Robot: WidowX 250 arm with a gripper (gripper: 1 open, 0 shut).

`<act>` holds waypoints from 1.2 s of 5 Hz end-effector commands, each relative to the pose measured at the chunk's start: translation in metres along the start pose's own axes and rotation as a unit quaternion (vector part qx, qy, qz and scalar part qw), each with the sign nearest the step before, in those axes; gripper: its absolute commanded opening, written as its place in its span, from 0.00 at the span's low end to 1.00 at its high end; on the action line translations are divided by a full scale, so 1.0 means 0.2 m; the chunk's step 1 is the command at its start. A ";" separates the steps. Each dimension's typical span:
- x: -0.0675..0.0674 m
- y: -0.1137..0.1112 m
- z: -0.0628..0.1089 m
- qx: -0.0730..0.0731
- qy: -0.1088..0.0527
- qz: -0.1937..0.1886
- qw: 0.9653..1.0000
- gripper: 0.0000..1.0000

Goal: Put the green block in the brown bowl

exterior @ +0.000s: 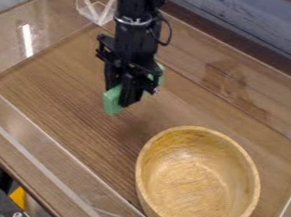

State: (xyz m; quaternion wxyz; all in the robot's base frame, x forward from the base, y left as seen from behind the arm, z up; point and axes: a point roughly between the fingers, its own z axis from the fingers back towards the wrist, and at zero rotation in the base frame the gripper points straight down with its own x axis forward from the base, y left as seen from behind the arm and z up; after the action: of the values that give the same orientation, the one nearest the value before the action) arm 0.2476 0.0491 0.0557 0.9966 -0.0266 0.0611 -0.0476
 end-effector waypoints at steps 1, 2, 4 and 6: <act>0.05 -0.03 0.03 0.005 -0.014 -0.017 1.000 0.00; 0.08 -0.05 0.03 0.003 -0.013 -0.031 0.999 0.00; 0.03 -0.25 0.12 -0.015 -0.016 -0.038 0.999 0.00; -0.11 -0.77 0.18 -0.040 -0.014 -0.072 0.996 0.00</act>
State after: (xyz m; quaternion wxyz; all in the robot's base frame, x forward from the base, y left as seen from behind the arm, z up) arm 0.2101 -0.1028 0.0924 0.9873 -0.0682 0.0731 -0.1237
